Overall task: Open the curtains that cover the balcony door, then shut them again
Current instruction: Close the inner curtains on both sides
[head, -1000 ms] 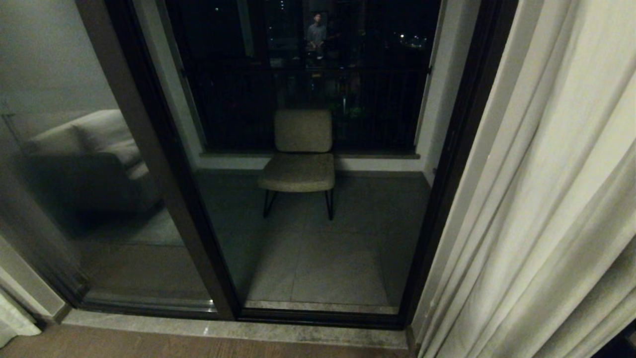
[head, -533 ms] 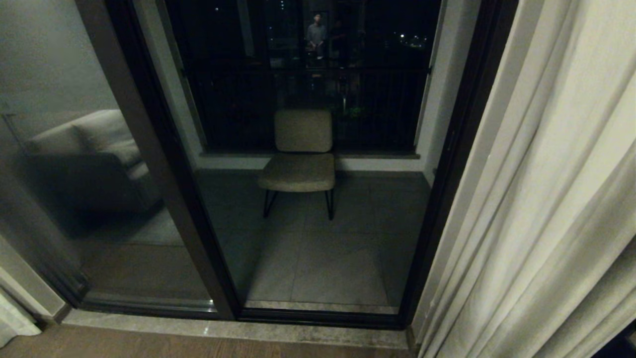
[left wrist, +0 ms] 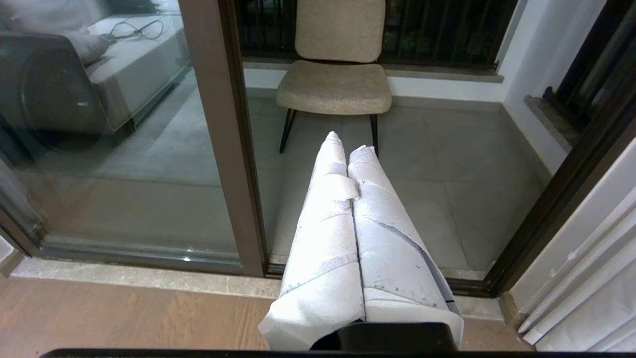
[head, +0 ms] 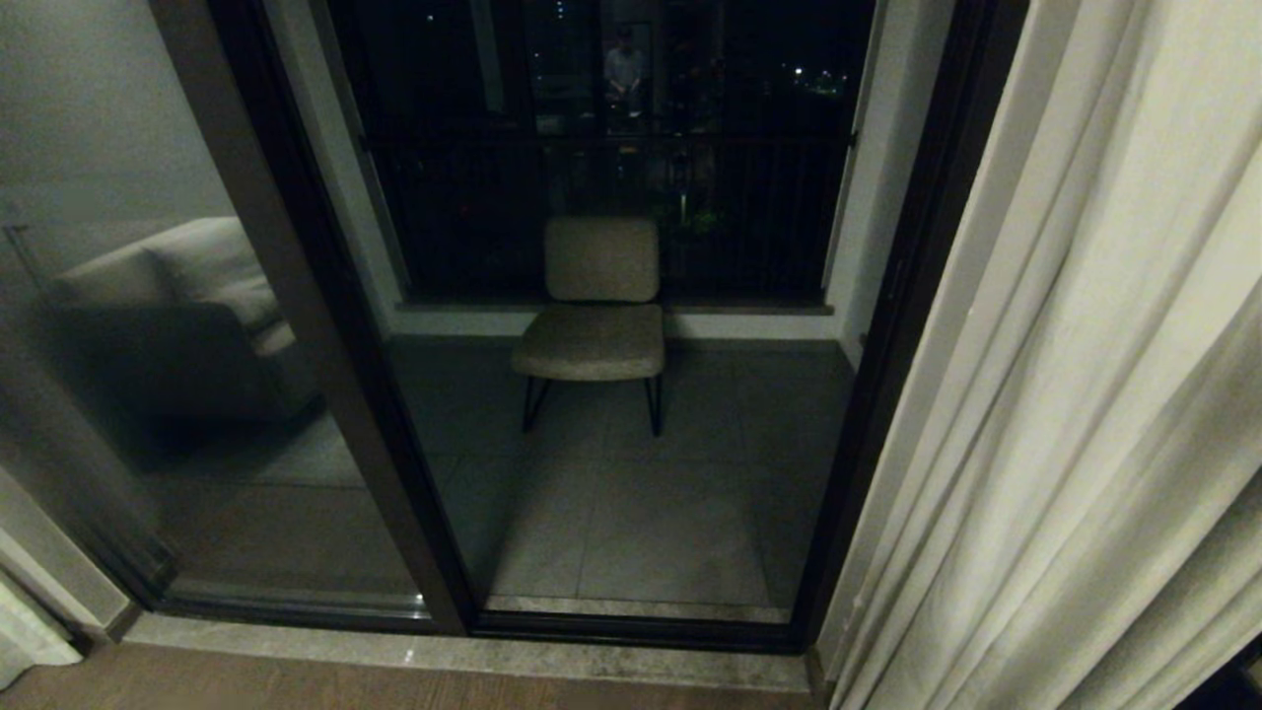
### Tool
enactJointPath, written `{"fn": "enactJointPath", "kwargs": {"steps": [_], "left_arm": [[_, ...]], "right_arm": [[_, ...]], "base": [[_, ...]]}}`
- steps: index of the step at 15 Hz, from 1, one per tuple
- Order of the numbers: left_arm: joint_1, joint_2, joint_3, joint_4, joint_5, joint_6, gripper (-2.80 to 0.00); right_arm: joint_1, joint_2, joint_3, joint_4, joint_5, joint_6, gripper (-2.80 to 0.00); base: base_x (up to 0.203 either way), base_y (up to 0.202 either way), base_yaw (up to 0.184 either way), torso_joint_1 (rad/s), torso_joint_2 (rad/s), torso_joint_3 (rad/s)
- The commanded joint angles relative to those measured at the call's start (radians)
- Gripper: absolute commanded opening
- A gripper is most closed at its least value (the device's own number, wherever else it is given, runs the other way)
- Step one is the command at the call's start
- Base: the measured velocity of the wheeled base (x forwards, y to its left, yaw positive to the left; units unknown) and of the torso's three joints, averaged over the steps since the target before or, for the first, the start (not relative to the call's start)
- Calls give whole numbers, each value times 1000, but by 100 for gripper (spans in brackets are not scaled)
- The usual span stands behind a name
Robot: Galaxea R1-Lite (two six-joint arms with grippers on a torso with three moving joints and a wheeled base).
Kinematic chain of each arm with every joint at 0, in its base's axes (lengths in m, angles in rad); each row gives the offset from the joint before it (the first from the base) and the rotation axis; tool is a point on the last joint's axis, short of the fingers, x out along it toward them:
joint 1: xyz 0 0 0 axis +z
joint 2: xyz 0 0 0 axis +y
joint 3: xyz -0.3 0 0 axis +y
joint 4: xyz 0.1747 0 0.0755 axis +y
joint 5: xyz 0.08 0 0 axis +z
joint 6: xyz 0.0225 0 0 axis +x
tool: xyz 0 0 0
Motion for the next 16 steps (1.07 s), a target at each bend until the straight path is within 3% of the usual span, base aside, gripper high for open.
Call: {"fn": "enactJointPath", "kwargs": {"steps": [1,6,7,16], "left_arm": [[0,0,0,0,1,-1,-280],[0,0,0,0,1,-1,-280],[0,0,0,0,1,-1,-280],[0,0,0,0,1,-1,-280]], "right_arm": [[3,75,-26,-1,1,-3,-280],[2,170,-74,-2,0,-4,-280],[2,192,-83,-5,0,-7,0],[22,398,-160,-164,-4,-48,0]], "base": [[0,0,0,0,0,0],[0,0,0,0,0,0],[0,0,0,0,0,0],[0,0,0,0,0,0]]}}
